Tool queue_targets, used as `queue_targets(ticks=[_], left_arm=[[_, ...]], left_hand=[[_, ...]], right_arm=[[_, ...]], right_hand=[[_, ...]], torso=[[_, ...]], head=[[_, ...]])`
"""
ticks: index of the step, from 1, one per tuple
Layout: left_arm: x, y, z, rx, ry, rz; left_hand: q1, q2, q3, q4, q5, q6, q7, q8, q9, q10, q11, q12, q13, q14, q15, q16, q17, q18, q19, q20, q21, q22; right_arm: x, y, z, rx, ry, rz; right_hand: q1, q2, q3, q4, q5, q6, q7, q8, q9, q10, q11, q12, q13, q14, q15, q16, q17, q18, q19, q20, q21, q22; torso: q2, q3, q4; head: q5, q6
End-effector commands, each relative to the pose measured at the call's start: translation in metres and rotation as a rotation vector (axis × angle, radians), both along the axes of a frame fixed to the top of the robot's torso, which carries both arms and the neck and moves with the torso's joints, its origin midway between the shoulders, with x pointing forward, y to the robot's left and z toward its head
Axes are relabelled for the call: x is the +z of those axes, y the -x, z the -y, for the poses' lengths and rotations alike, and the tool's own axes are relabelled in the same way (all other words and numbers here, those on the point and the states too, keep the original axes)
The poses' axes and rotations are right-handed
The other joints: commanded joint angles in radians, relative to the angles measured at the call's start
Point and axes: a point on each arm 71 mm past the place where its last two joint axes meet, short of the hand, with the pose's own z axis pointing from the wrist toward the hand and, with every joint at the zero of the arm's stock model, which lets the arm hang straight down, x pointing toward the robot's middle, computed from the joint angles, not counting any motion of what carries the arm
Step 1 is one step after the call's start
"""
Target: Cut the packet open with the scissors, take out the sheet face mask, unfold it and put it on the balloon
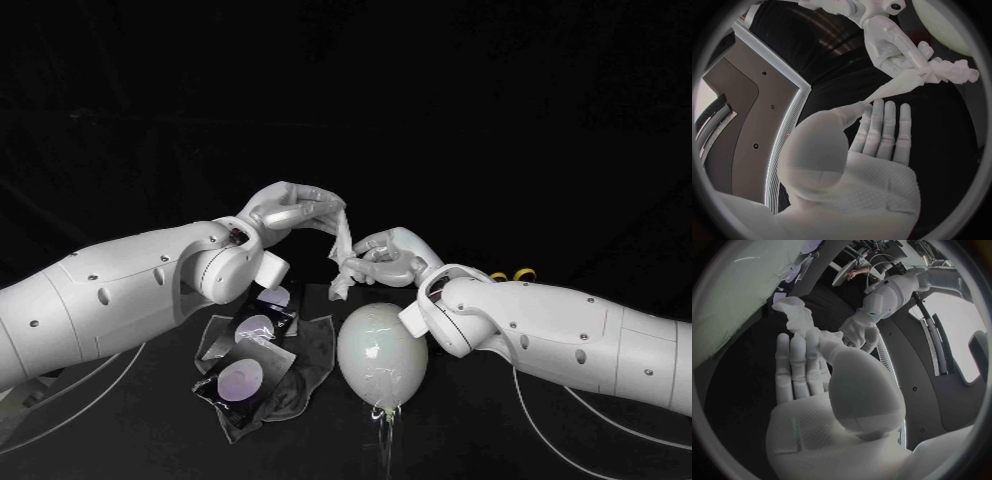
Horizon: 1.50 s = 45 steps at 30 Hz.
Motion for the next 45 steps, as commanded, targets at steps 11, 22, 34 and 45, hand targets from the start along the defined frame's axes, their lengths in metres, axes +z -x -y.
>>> queue_targets(ticks=[11,22,34,45], left_arm=[[-0.001,-0.003,-0.014,0.102,0.048,-0.052],[-0.016,-0.004,-0.020,0.111,0.005,-0.112],[-0.041,-0.002,-0.034,0.159,-0.020,-0.159],[-0.064,0.005,-0.059,0.259,-0.012,-0.161]], left_hand=[[-0.052,-0.067,-0.073,0.127,0.004,0.032,0.007,-0.044,-0.079,0.020,0.017,-0.067,-0.082,-0.011,0.004,0.000,-0.035,0.024,0.060,0.001,-0.088,-0.076],[-0.105,-0.106,-0.236,0.277,0.003,-0.017,0.037,-0.094,-0.144,-0.023,0.050,-0.112,-0.132,-0.047,0.031,-0.051,-0.081,0.006,0.065,0.002,-0.177,-0.143],[-0.064,-0.039,-0.432,0.294,0.004,-0.057,0.038,-0.114,-0.210,-0.042,0.053,-0.155,-0.202,-0.035,0.039,-0.145,-0.160,-0.015,0.085,0.002,-0.275,-0.222],[0.080,-0.036,-0.504,0.285,0.004,-0.037,0.047,-0.093,-0.235,-0.038,0.057,-0.150,-0.229,0.010,0.038,-0.177,-0.191,-0.003,0.128,0.002,-0.301,-0.252]], right_arm=[[0.000,-0.003,0.003,-0.060,-0.175,-0.104],[0.001,-0.002,0.005,-0.082,-0.215,-0.116],[-0.001,0.000,0.005,-0.091,-0.252,-0.159],[-0.002,-0.001,0.010,-0.115,-0.270,-0.178]], right_hand=[[-0.007,0.010,0.009,-0.004,0.005,-0.001,-0.001,0.009,-0.001,-0.006,-0.001,0.011,0.007,-0.002,-0.002,0.011,-0.003,0.004,-0.013,-0.002,0.020,0.026],[-0.011,0.010,0.012,-0.007,0.005,0.001,-0.002,0.012,-0.001,-0.003,-0.002,0.015,0.010,0.001,-0.003,0.016,-0.004,0.005,-0.016,-0.003,0.030,0.041],[-0.013,0.011,0.014,-0.010,0.005,0.002,-0.003,0.014,-0.002,-0.002,-0.003,0.018,0.013,0.003,-0.004,0.019,-0.004,0.005,-0.019,-0.003,0.037,0.051],[-0.014,0.011,0.014,-0.010,0.005,0.002,-0.003,0.015,-0.002,-0.001,-0.003,0.019,0.014,0.004,-0.005,0.020,-0.005,0.005,-0.020,-0.004,0.039,0.055]], torso=[[0.000,0.0009,0.0001],[0.001,-0.0001,-0.0006],[0.000,0.0006,-0.0010],[-0.001,0.0003,0.0007]], head=[[-0.005,0.011],[-0.009,0.008],[-0.015,0.005],[-0.018,0.000]])
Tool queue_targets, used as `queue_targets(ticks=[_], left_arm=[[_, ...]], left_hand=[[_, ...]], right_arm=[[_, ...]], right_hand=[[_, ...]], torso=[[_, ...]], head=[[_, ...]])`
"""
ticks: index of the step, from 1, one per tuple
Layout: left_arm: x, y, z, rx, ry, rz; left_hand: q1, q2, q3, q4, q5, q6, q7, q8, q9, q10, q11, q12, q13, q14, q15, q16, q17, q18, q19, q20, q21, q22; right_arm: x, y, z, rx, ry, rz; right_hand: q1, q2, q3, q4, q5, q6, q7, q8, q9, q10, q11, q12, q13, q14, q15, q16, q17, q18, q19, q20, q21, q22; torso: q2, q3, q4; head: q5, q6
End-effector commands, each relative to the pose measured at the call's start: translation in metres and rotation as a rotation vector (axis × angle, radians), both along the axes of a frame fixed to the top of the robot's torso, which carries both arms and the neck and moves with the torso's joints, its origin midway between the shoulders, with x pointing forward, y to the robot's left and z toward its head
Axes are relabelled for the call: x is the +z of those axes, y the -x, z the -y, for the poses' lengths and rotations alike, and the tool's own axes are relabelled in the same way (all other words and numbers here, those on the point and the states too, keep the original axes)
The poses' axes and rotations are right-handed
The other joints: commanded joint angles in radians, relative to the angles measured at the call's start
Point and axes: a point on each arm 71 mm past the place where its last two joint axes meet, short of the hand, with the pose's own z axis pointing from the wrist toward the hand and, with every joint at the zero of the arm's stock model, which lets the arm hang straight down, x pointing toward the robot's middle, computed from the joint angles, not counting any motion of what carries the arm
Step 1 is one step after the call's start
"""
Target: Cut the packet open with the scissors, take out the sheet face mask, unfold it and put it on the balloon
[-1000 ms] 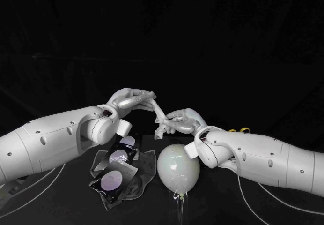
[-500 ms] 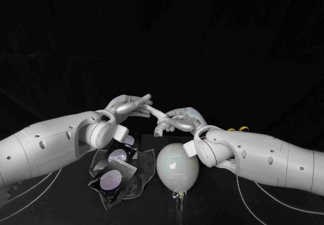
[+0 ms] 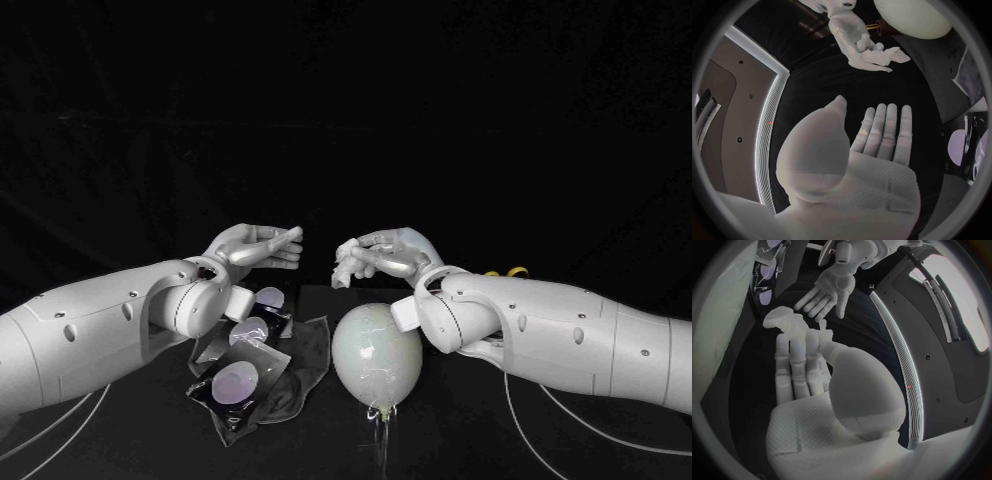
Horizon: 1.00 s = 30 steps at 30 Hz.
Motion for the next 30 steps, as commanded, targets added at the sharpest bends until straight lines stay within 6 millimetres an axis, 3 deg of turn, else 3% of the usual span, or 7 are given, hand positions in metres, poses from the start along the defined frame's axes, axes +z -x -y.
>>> queue_targets(ticks=[1,8,13,15,17,20,30], left_arm=[[-0.003,0.002,-0.006,0.049,0.007,0.025],[-0.013,0.012,-0.008,0.031,-0.030,0.053],[-0.013,0.020,0.001,-0.019,-0.078,0.124],[-0.012,0.023,0.006,-0.044,-0.091,0.145],[-0.012,0.027,0.014,-0.079,-0.113,0.172],[-0.011,0.029,0.023,-0.114,-0.135,0.201],[-0.009,0.031,0.042,-0.151,-0.155,0.265]], left_hand=[[0.026,0.000,-0.016,0.000,0.004,0.006,0.055,0.008,-0.006,0.000,0.002,0.004,-0.005,0.009,0.001,-0.011,-0.006,0.007,0.011,0.000,-0.009,-0.006],[0.149,0.006,-0.031,-0.037,0.004,0.042,0.044,0.036,-0.018,0.009,-0.004,0.022,-0.009,0.011,-0.001,-0.033,-0.023,0.003,0.020,0.000,-0.030,-0.026],[0.237,0.027,0.004,-0.072,0.005,0.130,-0.002,0.094,-0.009,0.068,-0.041,0.063,0.002,0.038,-0.023,-0.023,-0.022,0.005,0.030,-0.001,-0.035,-0.032],[0.243,0.029,0.011,-0.068,0.005,0.151,-0.013,0.105,-0.011,0.082,-0.049,0.068,0.002,0.048,-0.031,-0.019,-0.020,0.007,0.035,-0.001,-0.036,-0.034],[0.210,-0.013,-0.026,-0.044,0.002,0.168,-0.022,0.113,-0.012,0.104,-0.058,0.072,0.002,0.061,-0.039,-0.012,-0.017,0.011,0.050,-0.002,-0.036,-0.036],[0.210,0.023,-0.015,-0.024,0.005,0.171,-0.027,0.111,-0.017,0.111,-0.062,0.070,0.000,0.070,-0.043,-0.007,-0.014,0.017,0.066,-0.003,-0.032,-0.036],[0.160,0.006,-0.073,0.003,0.004,0.117,-0.004,0.067,-0.058,0.081,-0.044,0.045,-0.011,0.067,-0.034,-0.004,-0.012,0.028,0.085,-0.001,-0.033,-0.042]], right_arm=[[0.001,0.000,0.001,-0.008,-0.022,-0.003],[0.001,-0.001,0.003,-0.018,-0.026,-0.009],[0.000,-0.001,0.003,-0.023,-0.027,-0.014],[0.000,-0.001,0.003,-0.023,-0.027,-0.016],[0.000,-0.001,0.003,-0.021,-0.026,-0.020],[0.000,-0.001,0.002,-0.018,-0.024,-0.022],[-0.001,0.001,-0.002,0.001,-0.013,-0.027]], right_hand=[[0.001,0.007,0.005,0.000,0.006,0.008,0.003,0.007,0.001,-0.001,-0.007,0.003,0.001,0.004,-0.005,0.004,-0.001,0.019,-0.009,0.000,0.004,0.001],[0.000,0.007,0.005,-0.001,0.006,0.008,0.002,0.007,0.001,-0.001,-0.007,0.004,0.002,0.004,-0.005,0.005,-0.001,0.019,-0.010,0.000,0.006,0.004],[0.000,0.007,0.005,-0.001,0.006,0.008,0.002,0.008,0.001,-0.001,-0.008,0.004,0.002,0.004,-0.005,0.005,-0.001,0.019,-0.010,0.000,0.006,0.004],[0.000,0.006,0.006,-0.002,0.006,0.008,0.002,0.008,0.000,-0.001,-0.008,0.004,0.002,0.005,-0.005,0.006,-0.001,0.019,-0.011,0.000,0.008,0.007],[0.000,0.006,0.006,-0.002,0.006,0.008,0.002,0.008,0.000,-0.001,-0.008,0.004,0.002,0.005,-0.005,0.006,-0.001,0.019,-0.011,0.000,0.008,0.007],[-0.001,0.006,0.007,-0.004,0.006,0.008,0.002,0.009,0.000,-0.001,-0.008,0.005,0.003,0.005,-0.006,0.006,-0.001,0.019,-0.012,-0.001,0.010,0.010],[0.000,0.004,0.009,-0.009,0.006,0.008,0.002,0.010,-0.001,-0.002,-0.008,0.005,0.004,0.005,-0.006,0.008,-0.002,0.020,-0.015,-0.001,0.015,0.019]], torso=[[-0.001,-0.0003,0.0014],[0.000,-0.0015,0.0003],[0.001,-0.0010,0.0011],[0.001,-0.0010,0.0001],[0.000,-0.0015,-0.0002],[-0.001,-0.0012,0.0002],[0.001,-0.0001,-0.0012]], head=[[0.000,-0.001],[-0.002,-0.002],[0.000,-0.003],[0.001,-0.001],[0.001,-0.001],[0.003,-0.004],[0.002,-0.001]])
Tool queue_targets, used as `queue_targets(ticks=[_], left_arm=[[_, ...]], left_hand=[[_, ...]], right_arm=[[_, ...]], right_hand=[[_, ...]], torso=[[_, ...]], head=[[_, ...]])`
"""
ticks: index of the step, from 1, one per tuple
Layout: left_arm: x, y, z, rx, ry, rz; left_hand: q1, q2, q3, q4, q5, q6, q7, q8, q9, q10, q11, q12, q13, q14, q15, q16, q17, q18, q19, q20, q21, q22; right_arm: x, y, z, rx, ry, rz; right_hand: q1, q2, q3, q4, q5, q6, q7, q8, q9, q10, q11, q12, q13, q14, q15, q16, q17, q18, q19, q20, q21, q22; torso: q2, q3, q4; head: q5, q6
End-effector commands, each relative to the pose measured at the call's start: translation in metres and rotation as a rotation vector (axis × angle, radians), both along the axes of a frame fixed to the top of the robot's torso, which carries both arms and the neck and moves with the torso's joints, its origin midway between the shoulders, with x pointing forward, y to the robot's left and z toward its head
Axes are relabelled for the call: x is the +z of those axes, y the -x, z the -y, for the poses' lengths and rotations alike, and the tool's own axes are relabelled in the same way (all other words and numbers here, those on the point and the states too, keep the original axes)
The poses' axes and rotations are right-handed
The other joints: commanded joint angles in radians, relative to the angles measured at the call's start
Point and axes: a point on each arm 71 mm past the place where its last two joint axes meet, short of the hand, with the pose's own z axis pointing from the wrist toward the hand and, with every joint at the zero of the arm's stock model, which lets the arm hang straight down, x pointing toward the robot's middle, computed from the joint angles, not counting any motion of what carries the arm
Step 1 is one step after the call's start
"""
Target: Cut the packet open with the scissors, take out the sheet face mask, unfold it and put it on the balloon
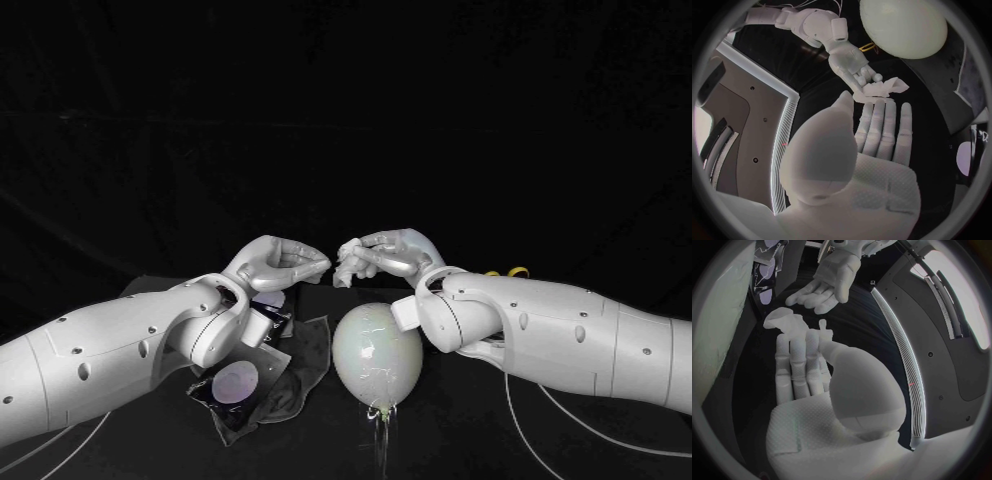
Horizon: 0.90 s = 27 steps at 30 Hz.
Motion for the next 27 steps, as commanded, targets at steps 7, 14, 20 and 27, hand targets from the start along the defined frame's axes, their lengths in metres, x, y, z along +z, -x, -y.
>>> queue_targets(ticks=[7,14,20,27], left_arm=[[0.004,0.001,0.015,-0.041,-0.020,0.075],[0.003,0.000,0.021,-0.044,-0.028,0.057],[0.002,-0.002,0.020,-0.031,-0.034,0.044],[0.001,-0.005,0.015,-0.012,-0.034,0.027]], left_hand=[[0.029,0.009,-0.012,-0.004,0.004,0.014,-0.005,0.004,-0.011,-0.005,-0.001,-0.007,-0.002,-0.008,0.003,-0.001,0.001,0.007,0.001,0.003,-0.008,-0.006],[0.049,0.015,-0.027,-0.001,0.004,-0.005,-0.006,-0.012,-0.033,0.003,-0.001,-0.003,0.002,0.010,-0.001,0.023,0.012,0.016,0.025,0.001,-0.001,-0.006],[0.057,0.022,-0.036,0.000,0.004,0.000,-0.007,-0.013,-0.042,0.019,-0.007,0.009,0.006,0.020,-0.007,0.041,0.020,0.020,0.037,0.000,0.003,-0.006],[0.053,0.024,-0.052,0.002,0.004,0.003,-0.002,-0.015,-0.051,0.027,-0.007,0.017,0.010,0.027,-0.010,0.058,0.029,0.023,0.051,-0.001,0.008,-0.005]], right_arm=[[0.001,0.003,-0.005,0.036,0.015,0.003],[0.001,0.005,-0.008,0.052,0.016,-0.001],[0.001,0.007,-0.009,0.062,0.013,-0.004],[0.001,0.008,-0.010,0.068,0.012,-0.005]], right_hand=[[0.004,0.007,0.005,-0.007,0.003,0.008,-0.002,0.008,0.000,0.002,-0.008,0.006,0.002,0.003,-0.004,0.005,-0.001,0.010,-0.009,-0.002,0.008,0.009],[0.004,0.007,0.005,-0.007,0.003,0.008,-0.002,0.008,0.000,0.002,-0.008,0.006,0.002,0.003,-0.004,0.005,-0.001,0.010,-0.009,-0.002,0.008,0.009],[0.003,0.008,0.005,-0.008,0.003,0.008,-0.002,0.008,0.000,0.002,-0.008,0.006,0.002,0.003,-0.004,0.005,-0.001,0.010,-0.010,-0.002,0.010,0.011],[0.003,0.008,0.005,-0.008,0.003,0.008,-0.002,0.008,0.000,0.002,-0.008,0.006,0.002,0.003,-0.004,0.005,-0.001,0.010,-0.010,-0.002,0.010,0.011]], torso=[[0.001,0.0005,-0.0002],[0.001,0.0007,0.0003],[0.001,0.0005,0.0003],[0.000,0.0006,0.0005]], head=[[-0.003,0.001],[-0.006,-0.001],[-0.010,-0.009],[-0.011,-0.008]])
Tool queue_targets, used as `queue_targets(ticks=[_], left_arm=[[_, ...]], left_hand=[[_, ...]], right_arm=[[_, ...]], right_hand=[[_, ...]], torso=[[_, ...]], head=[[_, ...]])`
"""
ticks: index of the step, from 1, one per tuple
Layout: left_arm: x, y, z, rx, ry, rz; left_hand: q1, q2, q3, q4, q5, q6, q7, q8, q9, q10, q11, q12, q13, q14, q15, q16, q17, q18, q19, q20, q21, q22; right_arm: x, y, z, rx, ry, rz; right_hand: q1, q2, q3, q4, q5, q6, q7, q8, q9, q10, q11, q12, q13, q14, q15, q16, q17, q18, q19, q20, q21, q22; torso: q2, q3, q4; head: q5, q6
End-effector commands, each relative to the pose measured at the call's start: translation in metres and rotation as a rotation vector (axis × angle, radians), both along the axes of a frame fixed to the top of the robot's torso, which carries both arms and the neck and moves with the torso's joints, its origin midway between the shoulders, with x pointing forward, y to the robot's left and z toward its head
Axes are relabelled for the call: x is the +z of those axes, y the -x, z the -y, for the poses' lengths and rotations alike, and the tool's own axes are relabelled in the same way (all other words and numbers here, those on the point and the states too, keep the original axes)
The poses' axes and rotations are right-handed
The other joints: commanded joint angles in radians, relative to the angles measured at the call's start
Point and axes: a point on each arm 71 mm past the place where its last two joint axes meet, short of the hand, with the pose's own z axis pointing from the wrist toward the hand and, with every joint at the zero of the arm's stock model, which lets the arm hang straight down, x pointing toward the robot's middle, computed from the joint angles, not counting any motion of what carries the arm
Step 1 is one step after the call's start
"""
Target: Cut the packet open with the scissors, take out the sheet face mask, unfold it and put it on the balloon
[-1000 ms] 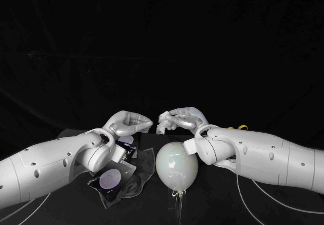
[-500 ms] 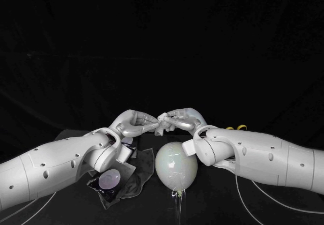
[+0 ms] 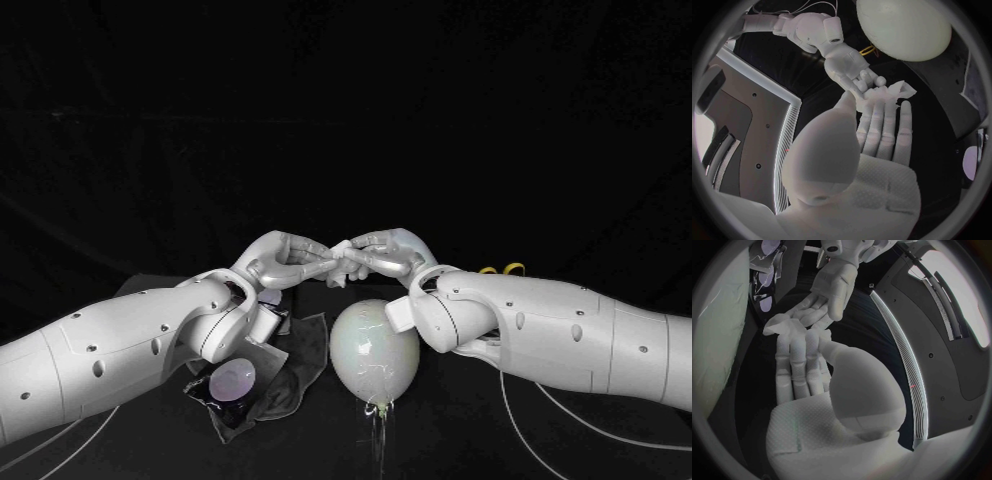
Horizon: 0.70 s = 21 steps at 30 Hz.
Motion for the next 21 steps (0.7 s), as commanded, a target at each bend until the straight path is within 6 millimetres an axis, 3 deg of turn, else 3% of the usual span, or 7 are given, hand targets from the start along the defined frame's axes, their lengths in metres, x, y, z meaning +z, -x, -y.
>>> queue_targets(ticks=[1,10,13,21], left_arm=[[0.0002,-0.0011,-0.0010,0.010,0.002,-0.010],[-0.0009,-0.0025,-0.0036,0.023,-0.001,-0.024],[-0.0011,-0.0021,-0.0025,0.017,-0.004,-0.026],[0.0000,-0.0001,0.0009,0.004,-0.002,-0.013]], left_hand=[[0.004,0.001,-0.012,-0.001,0.004,0.006,0.004,-0.002,-0.003,0.011,0.002,0.008,0.003,0.009,0.001,0.009,0.003,0.010,0.011,0.000,0.006,0.002],[-0.008,-0.001,-0.038,0.000,0.004,0.014,0.005,0.000,-0.011,0.018,0.001,0.020,0.009,0.010,0.000,0.023,0.011,0.010,0.021,-0.001,0.009,0.001],[-0.004,0.007,-0.043,-0.001,0.004,0.029,-0.004,0.008,-0.012,0.021,-0.003,0.025,0.011,0.010,-0.003,0.029,0.014,0.010,0.023,-0.001,0.009,0.000],[0.000,0.016,-0.054,0.000,0.004,0.044,-0.014,0.016,-0.016,0.023,-0.010,0.031,0.015,0.010,-0.007,0.037,0.019,0.010,0.024,-0.002,0.008,-0.001]], right_arm=[[0.0013,0.0012,-0.0021,0.027,0.002,0.009],[0.0015,0.0019,-0.0028,0.033,-0.001,0.009],[0.0013,0.0017,-0.0033,0.036,-0.002,0.007],[0.0009,0.0009,-0.0038,0.037,-0.001,0.004]], right_hand=[[0.002,0.006,0.001,-0.003,0.003,0.008,0.002,0.005,0.001,0.000,-0.010,0.006,0.001,0.001,-0.003,0.005,0.001,0.012,-0.007,0.002,0.004,0.001],[0.001,0.007,0.002,-0.004,0.003,0.008,0.002,0.005,0.001,0.001,-0.010,0.006,0.002,0.002,-0.003,0.006,0.001,0.012,-0.007,0.002,0.005,0.003],[0.001,0.007,0.002,-0.004,0.003,0.008,0.002,0.006,0.001,0.001,-0.010,0.006,0.002,0.002,-0.003,0.006,0.000,0.012,-0.008,0.002,0.006,0.004],[0.000,0.006,0.003,-0.005,0.003,0.008,0.002,0.006,0.000,0.000,-0.010,0.006,0.002,0.001,-0.003,0.006,0.000,0.011,-0.009,0.002,0.007,0.006]], torso=[[0.000,0.0000,0.0004],[-0.001,-0.0003,0.0015],[0.000,-0.0006,0.0015],[0.000,-0.0004,0.0011]], head=[[0.000,0.001],[0.001,-0.001],[0.005,-0.008],[0.012,-0.005]])
